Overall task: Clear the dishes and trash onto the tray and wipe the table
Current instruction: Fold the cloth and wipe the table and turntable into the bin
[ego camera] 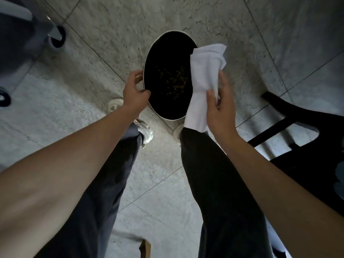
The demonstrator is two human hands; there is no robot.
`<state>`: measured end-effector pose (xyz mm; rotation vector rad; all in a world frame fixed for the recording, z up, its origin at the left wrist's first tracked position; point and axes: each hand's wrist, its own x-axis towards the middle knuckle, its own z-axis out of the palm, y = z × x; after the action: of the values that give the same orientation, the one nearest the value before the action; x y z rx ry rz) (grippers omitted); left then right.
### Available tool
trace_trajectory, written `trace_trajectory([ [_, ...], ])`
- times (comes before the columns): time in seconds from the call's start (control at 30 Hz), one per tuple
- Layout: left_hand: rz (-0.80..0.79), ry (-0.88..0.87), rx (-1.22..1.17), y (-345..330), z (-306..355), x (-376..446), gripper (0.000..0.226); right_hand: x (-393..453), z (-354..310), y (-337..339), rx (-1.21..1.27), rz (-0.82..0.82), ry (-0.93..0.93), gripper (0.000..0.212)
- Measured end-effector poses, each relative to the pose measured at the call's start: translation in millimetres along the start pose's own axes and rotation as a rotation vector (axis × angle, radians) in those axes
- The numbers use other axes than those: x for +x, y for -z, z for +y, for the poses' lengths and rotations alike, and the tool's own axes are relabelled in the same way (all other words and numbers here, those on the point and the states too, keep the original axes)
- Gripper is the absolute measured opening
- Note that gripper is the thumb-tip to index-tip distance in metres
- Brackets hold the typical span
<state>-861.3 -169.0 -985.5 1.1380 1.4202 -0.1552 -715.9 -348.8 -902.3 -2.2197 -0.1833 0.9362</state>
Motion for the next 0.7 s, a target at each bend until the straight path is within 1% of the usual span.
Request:
trace_trajectory([
  [0.17,-0.069,0.092,0.150,-1,33,-18,0.056,-22,-26,10,0.062,0.023,-0.022,0.049],
  [0.27,-0.083,0.083,0.218,-1,75,-61,0.051,-45,-59,24,0.114,0.014,0.012,0.048],
  [0.33,-0.160,0.092,0.116,0,109,-101,0.048,-64,-88,35,0.149,0.012,0.026,0.049],
  [0.43,-0.341,0.144,-0.122,9,160,-170,0.034,-95,-135,55,0.226,0.013,0.021,0.052],
  [0.5,-0.397,0.090,-0.189,18,189,-215,0.023,-118,-172,71,0.283,0.025,0.021,0.052],
  [0.57,-0.376,-0.006,-0.174,32,216,-256,0.016,-142,-208,89,0.296,0.047,0.034,0.050],
  [0.63,-0.351,-0.086,-0.155,48,242,-292,0.017,-165,-241,109,0.313,0.048,0.059,0.050],
  [0.7,-0.328,-0.135,-0.150,64,268,-324,0.015,-184,-268,129,0.343,0.015,0.088,0.050],
])
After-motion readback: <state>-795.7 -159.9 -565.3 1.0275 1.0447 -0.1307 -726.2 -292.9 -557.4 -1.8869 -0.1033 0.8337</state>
